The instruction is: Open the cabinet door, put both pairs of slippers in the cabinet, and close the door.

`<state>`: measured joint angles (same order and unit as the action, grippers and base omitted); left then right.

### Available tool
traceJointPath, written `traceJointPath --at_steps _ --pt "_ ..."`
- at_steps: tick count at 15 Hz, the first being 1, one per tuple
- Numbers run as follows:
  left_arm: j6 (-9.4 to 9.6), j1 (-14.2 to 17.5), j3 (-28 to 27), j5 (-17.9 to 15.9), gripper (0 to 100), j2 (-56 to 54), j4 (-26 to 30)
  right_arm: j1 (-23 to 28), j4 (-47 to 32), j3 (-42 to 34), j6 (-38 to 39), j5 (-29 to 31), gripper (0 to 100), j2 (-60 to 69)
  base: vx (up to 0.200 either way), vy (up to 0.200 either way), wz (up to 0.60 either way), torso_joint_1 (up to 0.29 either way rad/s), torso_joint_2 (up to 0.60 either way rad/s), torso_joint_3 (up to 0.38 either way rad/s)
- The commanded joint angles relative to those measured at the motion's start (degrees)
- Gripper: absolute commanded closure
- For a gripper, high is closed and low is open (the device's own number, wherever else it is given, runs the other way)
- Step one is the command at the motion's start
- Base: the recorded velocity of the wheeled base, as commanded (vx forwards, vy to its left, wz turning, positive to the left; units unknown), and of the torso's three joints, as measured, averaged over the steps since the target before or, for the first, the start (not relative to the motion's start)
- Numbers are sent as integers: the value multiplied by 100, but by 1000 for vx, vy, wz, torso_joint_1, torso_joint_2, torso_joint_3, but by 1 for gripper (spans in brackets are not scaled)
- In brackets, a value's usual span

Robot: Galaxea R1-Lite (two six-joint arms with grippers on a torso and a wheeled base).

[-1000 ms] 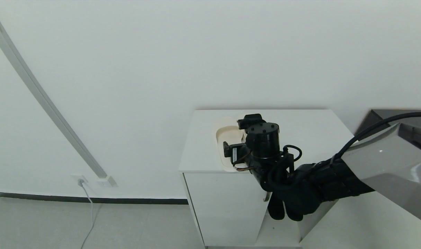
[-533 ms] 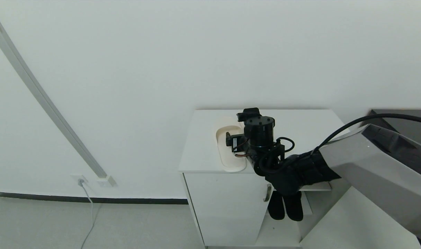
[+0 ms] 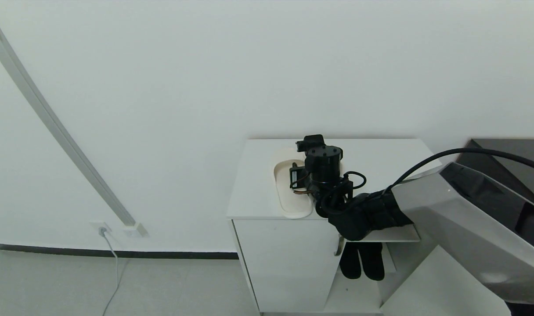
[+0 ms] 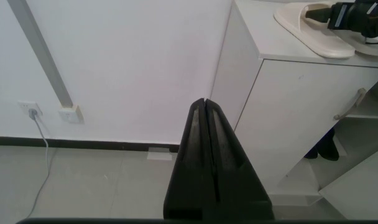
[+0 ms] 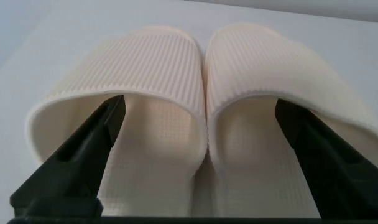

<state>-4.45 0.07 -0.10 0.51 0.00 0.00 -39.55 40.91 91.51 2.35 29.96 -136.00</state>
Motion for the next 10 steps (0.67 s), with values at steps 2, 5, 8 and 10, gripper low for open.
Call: traceJointPath --at_steps 2,5,8,10 --pt "-3 1 1 2 100 9 0 0 -4 24 2 1 100 -50 0 0 0 0 0 0" --pt "-3 1 1 2 100 9 -9 0 5 24 2 18 100 30 0 0 0 0 0 0" --pt "-3 1 1 2 100 9 0 -18 -13 -213 2 18 100 363 0 0 0 0 0 0" --pt "-3 1 1 2 100 9 0 -27 5 -661 11 -43 100 689 0 0 0 0 0 0"
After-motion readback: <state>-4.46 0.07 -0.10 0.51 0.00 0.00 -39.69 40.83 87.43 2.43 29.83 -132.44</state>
